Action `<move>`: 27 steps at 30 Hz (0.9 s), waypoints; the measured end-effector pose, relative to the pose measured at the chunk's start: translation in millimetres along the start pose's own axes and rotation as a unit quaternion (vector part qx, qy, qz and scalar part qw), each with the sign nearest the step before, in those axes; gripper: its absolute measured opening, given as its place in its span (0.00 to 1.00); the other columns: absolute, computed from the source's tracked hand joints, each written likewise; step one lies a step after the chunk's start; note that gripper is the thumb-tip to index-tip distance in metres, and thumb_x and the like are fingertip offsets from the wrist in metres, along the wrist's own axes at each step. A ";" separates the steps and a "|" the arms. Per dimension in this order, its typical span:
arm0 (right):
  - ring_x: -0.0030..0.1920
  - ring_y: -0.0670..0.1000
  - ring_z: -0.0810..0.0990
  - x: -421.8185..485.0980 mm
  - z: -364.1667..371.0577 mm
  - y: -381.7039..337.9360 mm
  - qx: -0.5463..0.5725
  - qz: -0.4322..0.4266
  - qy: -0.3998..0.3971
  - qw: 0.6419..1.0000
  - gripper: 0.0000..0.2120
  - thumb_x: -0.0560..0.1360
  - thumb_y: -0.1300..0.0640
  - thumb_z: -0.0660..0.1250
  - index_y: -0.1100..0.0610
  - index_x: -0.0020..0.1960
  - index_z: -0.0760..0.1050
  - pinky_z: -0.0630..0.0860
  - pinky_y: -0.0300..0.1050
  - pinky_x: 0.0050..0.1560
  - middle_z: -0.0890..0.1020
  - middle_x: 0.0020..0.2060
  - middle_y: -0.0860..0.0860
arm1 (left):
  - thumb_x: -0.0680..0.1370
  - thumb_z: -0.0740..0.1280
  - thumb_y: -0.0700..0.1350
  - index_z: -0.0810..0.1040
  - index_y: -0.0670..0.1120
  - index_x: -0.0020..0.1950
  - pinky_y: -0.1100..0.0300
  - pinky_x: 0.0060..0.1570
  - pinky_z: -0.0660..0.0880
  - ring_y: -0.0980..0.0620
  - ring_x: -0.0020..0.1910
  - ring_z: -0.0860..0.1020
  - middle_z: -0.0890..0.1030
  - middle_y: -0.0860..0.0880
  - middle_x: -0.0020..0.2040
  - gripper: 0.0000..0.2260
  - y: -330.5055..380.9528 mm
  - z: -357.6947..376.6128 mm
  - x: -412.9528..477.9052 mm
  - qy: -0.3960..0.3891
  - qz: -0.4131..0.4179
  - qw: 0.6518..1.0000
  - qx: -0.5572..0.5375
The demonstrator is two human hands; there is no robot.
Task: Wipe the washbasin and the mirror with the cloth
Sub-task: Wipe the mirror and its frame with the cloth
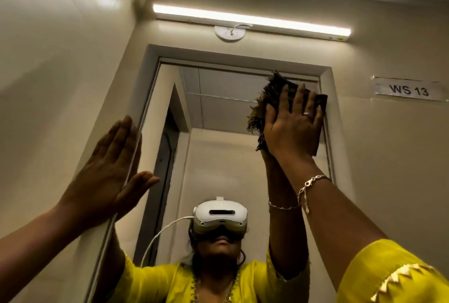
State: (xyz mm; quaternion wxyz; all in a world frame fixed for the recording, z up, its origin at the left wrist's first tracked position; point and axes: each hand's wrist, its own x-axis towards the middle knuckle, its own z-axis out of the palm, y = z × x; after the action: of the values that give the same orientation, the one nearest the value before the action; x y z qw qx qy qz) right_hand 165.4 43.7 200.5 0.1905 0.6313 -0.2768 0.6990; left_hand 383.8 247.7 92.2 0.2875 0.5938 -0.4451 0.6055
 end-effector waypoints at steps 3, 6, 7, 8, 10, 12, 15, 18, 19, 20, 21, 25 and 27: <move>0.75 0.59 0.45 -9.0 6.0 -30.2 0.011 -0.013 0.009 1.000 0.31 0.75 0.42 0.38 0.52 0.76 0.48 0.39 0.54 0.73 0.48 0.76 0.57 | 0.78 0.41 0.66 0.48 0.39 0.74 0.67 0.70 0.37 0.53 0.74 0.41 0.48 0.39 0.75 0.37 11.9 -6.4 0.6 0.008 0.011 1.000 0.013; 0.75 0.60 0.44 -15.1 11.2 -66.6 0.028 -0.037 0.010 0.999 0.31 0.75 0.43 0.38 0.52 0.76 0.48 0.39 0.55 0.73 0.48 0.76 0.58 | 0.78 0.41 0.66 0.48 0.39 0.74 0.67 0.70 0.37 0.55 0.74 0.39 0.48 0.39 0.75 0.36 11.0 -7.9 -0.4 0.014 0.011 1.000 0.012; 0.75 0.60 0.44 -16.4 12.5 -77.2 0.032 -0.044 0.006 0.999 0.30 0.76 0.43 0.38 0.53 0.76 0.48 0.38 0.55 0.73 0.47 0.76 0.58 | 0.78 0.41 0.66 0.48 0.39 0.74 0.68 0.70 0.37 0.56 0.74 0.39 0.49 0.39 0.75 0.36 12.7 -8.3 -0.3 0.010 0.004 1.000 0.007; 0.75 0.60 0.43 -17.7 13.7 -88.5 0.036 -0.052 0.000 0.998 0.30 0.77 0.43 0.38 0.53 0.76 0.47 0.38 0.55 0.73 0.47 0.76 0.58 | 0.78 0.41 0.66 0.48 0.39 0.74 0.68 0.69 0.37 0.56 0.73 0.38 0.49 0.39 0.75 0.36 12.5 -7.9 -0.5 0.018 0.005 1.000 0.009; 0.75 0.60 0.41 -18.9 15.7 -108.9 0.041 -0.066 -0.014 0.997 0.27 0.79 0.44 0.40 0.53 0.76 0.45 0.37 0.55 0.72 0.45 0.76 0.58 | 0.77 0.41 0.66 0.48 0.39 0.74 0.68 0.69 0.37 0.57 0.73 0.38 0.49 0.39 0.75 0.36 12.1 -6.6 -0.9 0.026 0.005 1.000 0.010; 0.75 0.60 0.40 -18.8 17.2 -126.2 0.043 -0.077 -0.025 0.996 0.27 0.80 0.45 0.42 0.53 0.76 0.44 0.36 0.56 0.72 0.43 0.76 0.58 | 0.77 0.41 0.67 0.47 0.40 0.74 0.67 0.70 0.38 0.56 0.73 0.38 0.48 0.40 0.75 0.36 12.0 -5.1 -0.5 0.039 0.008 0.999 0.005; 0.75 0.60 0.39 -16.9 18.0 -147.6 0.047 -0.089 -0.027 0.995 0.27 0.80 0.45 0.43 0.53 0.76 0.44 0.36 0.56 0.72 0.43 0.76 0.58 | 0.77 0.40 0.67 0.44 0.41 0.73 0.62 0.70 0.40 0.54 0.73 0.40 0.47 0.41 0.75 0.36 10.1 -3.2 -1.5 0.038 0.010 0.999 0.004; 0.75 0.60 0.39 -16.9 18.6 -165.6 0.056 -0.105 -0.035 0.992 0.27 0.80 0.45 0.43 0.53 0.76 0.44 0.36 0.56 0.72 0.43 0.76 0.58 | 0.75 0.38 0.69 0.45 0.40 0.73 0.60 0.71 0.41 0.53 0.74 0.40 0.45 0.42 0.75 0.38 8.4 -1.7 -1.7 0.036 0.007 0.999 -0.004; 0.75 0.60 0.38 -17.4 18.9 -171.6 0.060 -0.113 -0.039 0.991 0.27 0.80 0.45 0.43 0.53 0.76 0.44 0.36 0.56 0.72 0.42 0.76 0.58 | 0.75 0.38 0.69 0.45 0.41 0.73 0.59 0.71 0.41 0.53 0.74 0.40 0.45 0.42 0.75 0.38 7.9 -1.6 -1.6 0.036 0.007 0.999 -0.006; 0.75 0.60 0.38 -18.1 19.2 -177.3 0.062 -0.121 -0.042 0.990 0.27 0.80 0.45 0.43 0.53 0.76 0.44 0.35 0.56 0.72 0.42 0.76 0.58 | 0.75 0.38 0.69 0.45 0.41 0.74 0.59 0.71 0.41 0.53 0.74 0.40 0.45 0.43 0.75 0.38 7.7 -1.9 -1.8 0.036 0.009 0.999 -0.007; 0.75 0.60 0.38 -19.2 19.7 -182.2 0.064 -0.129 -0.044 0.989 0.27 0.80 0.45 0.43 0.53 0.76 0.44 0.35 0.56 0.72 0.42 0.76 0.58 | 0.75 0.38 0.69 0.45 0.41 0.74 0.59 0.71 0.41 0.53 0.74 0.40 0.45 0.43 0.75 0.39 7.8 -2.4 -1.9 0.035 0.010 0.999 -0.008; 0.75 0.60 0.39 -22.7 20.8 -189.1 0.064 -0.149 -0.043 0.986 0.26 0.80 0.45 0.43 0.53 0.76 0.44 0.36 0.56 0.72 0.43 0.76 0.57 | 0.76 0.38 0.68 0.48 0.39 0.74 0.59 0.71 0.42 0.51 0.74 0.43 0.48 0.42 0.75 0.39 8.6 -3.7 -0.8 0.039 0.007 0.999 -0.003; 0.75 0.59 0.39 -23.7 20.5 -187.4 0.063 -0.158 -0.044 0.985 0.26 0.80 0.45 0.43 0.53 0.76 0.45 0.36 0.56 0.73 0.44 0.76 0.57 | 0.76 0.38 0.68 0.49 0.38 0.74 0.57 0.71 0.44 0.50 0.74 0.45 0.49 0.40 0.75 0.39 8.2 -3.2 -1.1 0.035 0.007 0.999 0.006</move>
State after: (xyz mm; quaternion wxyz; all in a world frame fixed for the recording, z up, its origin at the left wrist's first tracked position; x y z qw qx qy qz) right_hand 299.9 177.9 205.5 0.2462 0.7077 -0.1375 0.6478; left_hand 375.2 247.1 89.8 0.2954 0.5706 -0.4353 0.6306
